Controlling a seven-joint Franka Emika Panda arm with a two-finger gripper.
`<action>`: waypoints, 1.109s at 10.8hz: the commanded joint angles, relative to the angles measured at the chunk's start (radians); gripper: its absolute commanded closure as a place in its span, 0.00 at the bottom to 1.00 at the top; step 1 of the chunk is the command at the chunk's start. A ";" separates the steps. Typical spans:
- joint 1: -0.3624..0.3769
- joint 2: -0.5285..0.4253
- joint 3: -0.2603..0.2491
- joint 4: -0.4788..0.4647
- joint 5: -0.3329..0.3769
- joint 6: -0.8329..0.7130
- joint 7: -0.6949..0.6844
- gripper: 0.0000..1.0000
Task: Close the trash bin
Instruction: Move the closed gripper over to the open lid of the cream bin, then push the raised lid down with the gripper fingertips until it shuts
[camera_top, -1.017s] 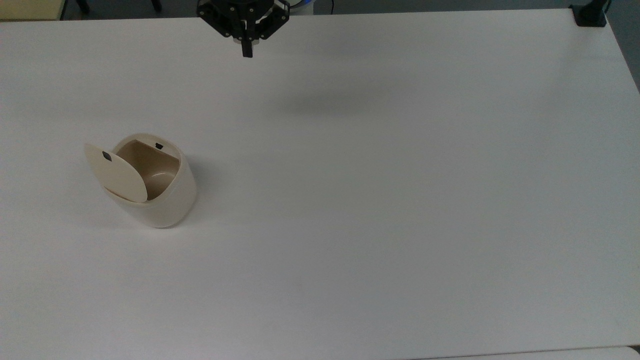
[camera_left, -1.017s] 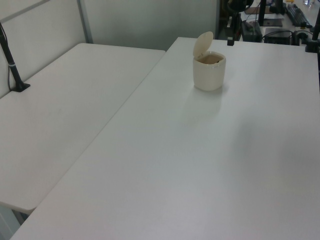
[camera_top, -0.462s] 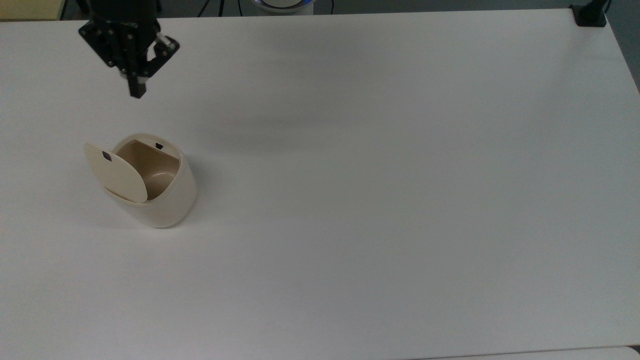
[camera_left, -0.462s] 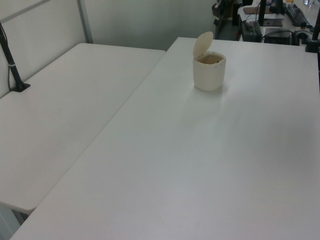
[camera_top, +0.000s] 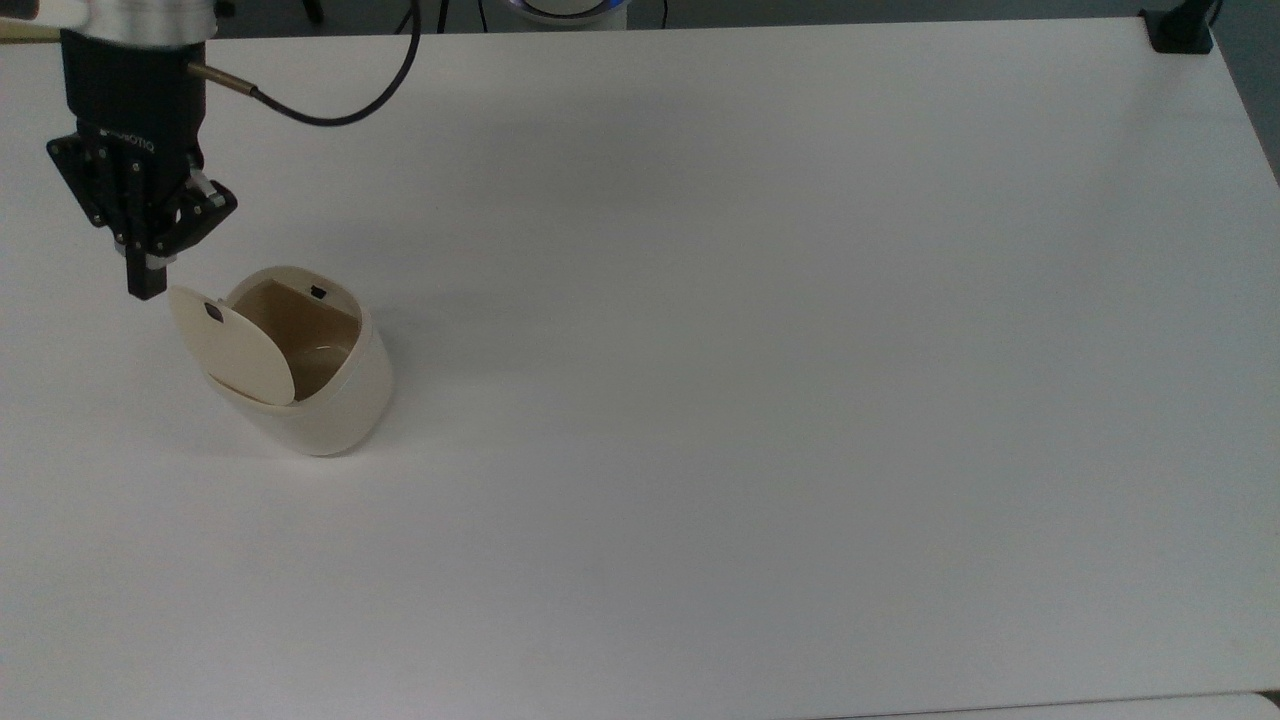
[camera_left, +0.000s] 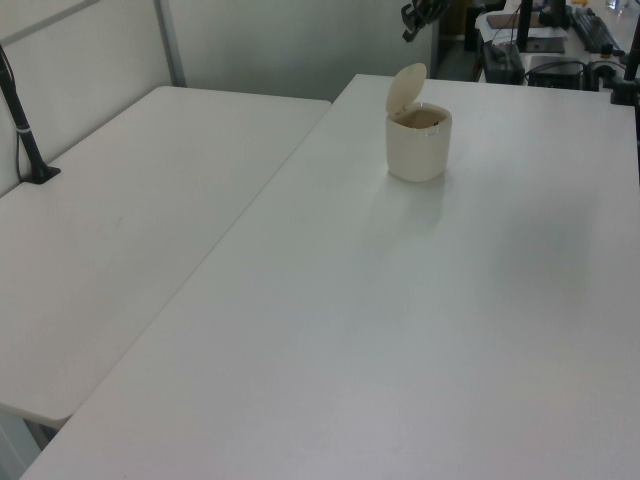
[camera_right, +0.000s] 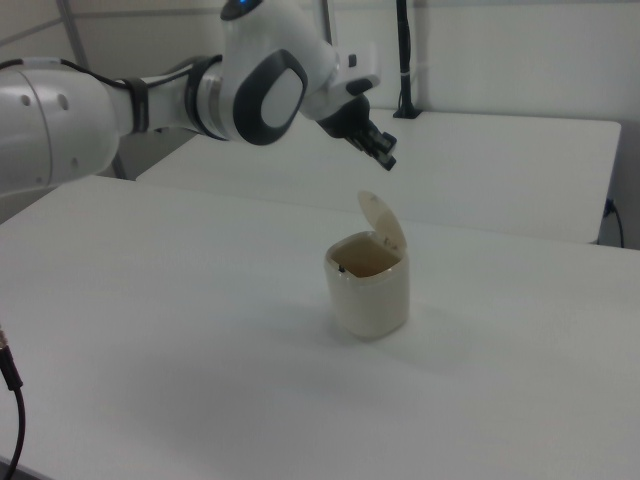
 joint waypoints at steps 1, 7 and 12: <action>0.000 0.060 -0.008 0.016 -0.019 0.052 0.034 0.99; 0.012 0.025 0.004 0.010 -0.018 -0.200 0.019 0.99; 0.032 0.046 0.004 -0.052 -0.019 -0.286 -0.059 0.99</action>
